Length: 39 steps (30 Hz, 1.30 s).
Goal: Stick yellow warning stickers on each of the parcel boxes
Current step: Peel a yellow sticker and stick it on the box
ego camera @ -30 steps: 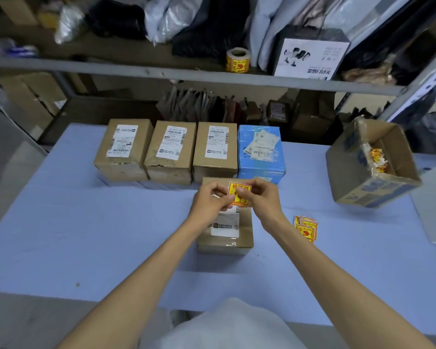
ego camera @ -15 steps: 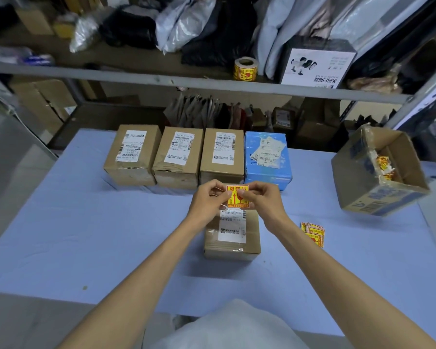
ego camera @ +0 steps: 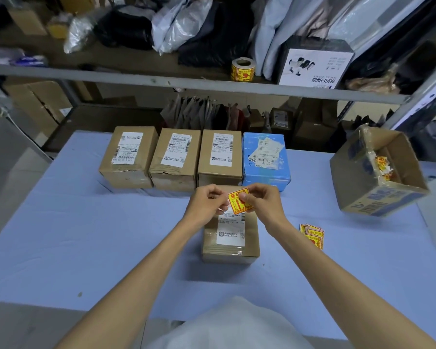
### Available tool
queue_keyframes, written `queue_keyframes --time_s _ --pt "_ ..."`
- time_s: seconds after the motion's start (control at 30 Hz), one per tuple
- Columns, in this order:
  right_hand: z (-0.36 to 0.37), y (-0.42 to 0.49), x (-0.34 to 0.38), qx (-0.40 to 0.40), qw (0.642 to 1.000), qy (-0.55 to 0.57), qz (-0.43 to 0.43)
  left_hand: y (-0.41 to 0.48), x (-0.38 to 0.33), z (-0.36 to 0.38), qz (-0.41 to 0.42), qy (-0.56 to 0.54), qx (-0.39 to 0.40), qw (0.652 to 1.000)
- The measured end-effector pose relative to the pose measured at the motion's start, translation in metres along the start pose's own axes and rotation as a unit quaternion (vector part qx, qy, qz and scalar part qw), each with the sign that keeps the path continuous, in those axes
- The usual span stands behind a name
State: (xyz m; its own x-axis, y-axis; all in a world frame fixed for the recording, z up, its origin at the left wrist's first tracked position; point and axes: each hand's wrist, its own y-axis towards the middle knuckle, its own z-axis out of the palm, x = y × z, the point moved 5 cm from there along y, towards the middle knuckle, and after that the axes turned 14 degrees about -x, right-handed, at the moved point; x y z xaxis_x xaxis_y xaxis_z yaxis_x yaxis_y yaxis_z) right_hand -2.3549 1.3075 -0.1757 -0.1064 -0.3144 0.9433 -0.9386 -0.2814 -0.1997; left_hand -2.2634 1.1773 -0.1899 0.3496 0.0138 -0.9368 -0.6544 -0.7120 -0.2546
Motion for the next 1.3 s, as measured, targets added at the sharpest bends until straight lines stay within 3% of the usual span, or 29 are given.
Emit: queue_keyframes --time_s 0.73,1.13,1.3 --pt "-0.002 0.007 -0.001 0.028 0.998 -0.035 -0.044 0.000 0.004 0.002 0.002 0.031 0.060 0.998" --pt "-0.007 0.009 0.000 -0.024 0.996 -0.037 -0.073 -0.002 0.006 0.004 -0.007 0.024 0.074 0.997" --pt "-0.012 0.002 0.001 -0.127 0.976 -0.075 -0.157 -0.001 0.010 0.002 -0.025 -0.013 0.058 0.998"
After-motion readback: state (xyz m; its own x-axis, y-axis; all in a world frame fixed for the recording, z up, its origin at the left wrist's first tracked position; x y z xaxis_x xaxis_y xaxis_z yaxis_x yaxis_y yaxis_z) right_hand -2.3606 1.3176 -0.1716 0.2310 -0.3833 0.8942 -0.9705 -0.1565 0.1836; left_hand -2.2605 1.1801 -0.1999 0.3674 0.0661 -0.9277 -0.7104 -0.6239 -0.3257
